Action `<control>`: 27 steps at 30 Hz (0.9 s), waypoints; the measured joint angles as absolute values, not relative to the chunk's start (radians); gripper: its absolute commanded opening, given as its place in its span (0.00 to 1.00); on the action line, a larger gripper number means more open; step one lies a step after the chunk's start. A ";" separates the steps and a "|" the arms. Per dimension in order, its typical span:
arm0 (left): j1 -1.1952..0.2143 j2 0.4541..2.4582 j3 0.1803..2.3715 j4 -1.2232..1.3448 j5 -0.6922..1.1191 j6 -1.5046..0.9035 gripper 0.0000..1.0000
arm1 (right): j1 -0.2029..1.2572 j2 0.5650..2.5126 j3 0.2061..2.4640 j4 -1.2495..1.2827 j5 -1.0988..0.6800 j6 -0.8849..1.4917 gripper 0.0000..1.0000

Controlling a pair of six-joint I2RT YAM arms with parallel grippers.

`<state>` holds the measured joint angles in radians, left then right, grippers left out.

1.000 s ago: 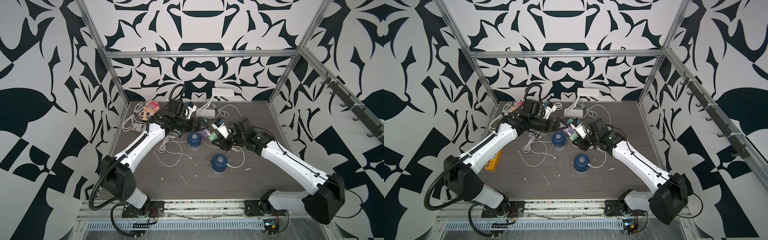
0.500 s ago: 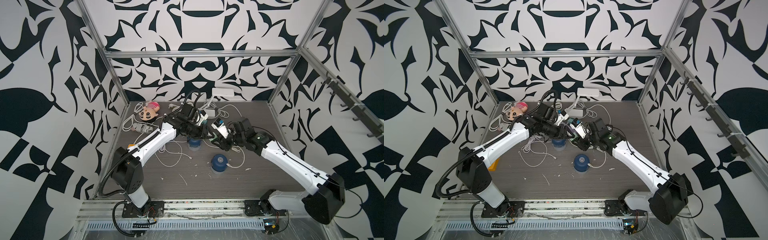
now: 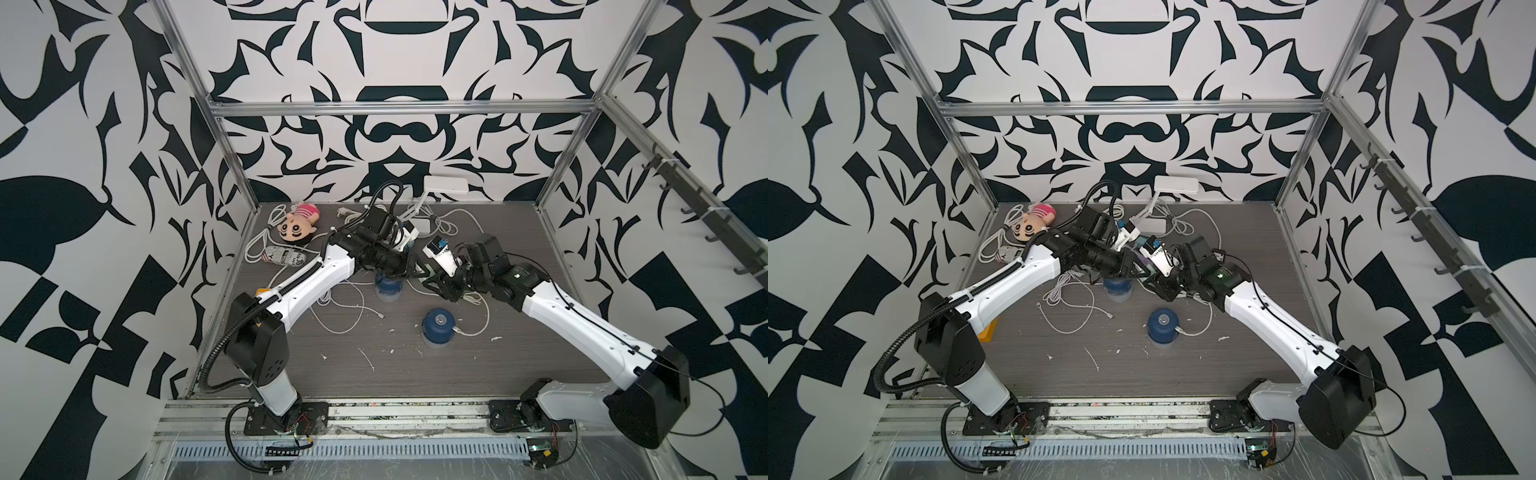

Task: Charge the cordless meat grinders
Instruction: Pick up the plug from the center of the board.

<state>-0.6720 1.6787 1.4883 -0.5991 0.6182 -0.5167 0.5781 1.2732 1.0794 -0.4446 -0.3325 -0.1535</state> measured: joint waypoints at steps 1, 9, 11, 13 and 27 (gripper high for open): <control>-0.672 1.679 1.488 -0.599 0.618 -0.518 0.02 | 0.578 1.273 1.079 -0.445 -0.332 -0.152 0.24; -0.677 1.681 1.489 -0.581 0.608 -0.525 0.00 | 0.578 1.226 1.049 -0.428 -0.263 -0.078 0.56; -0.680 1.685 1.494 -0.580 0.589 -0.529 0.00 | 0.573 1.176 1.025 -0.428 -0.222 -0.042 0.58; -0.682 1.694 1.502 -0.581 0.562 -0.533 0.00 | 0.558 1.131 1.016 -0.431 -0.174 -0.001 0.60; -0.838 2.019 1.980 -0.623 0.207 -0.577 0.00 | 0.199 1.151 1.047 -0.800 0.200 0.472 0.64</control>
<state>-0.8383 2.0186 1.9800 -0.6228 0.2070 -0.5766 0.1993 1.1511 1.0466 -0.8001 0.2001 0.4717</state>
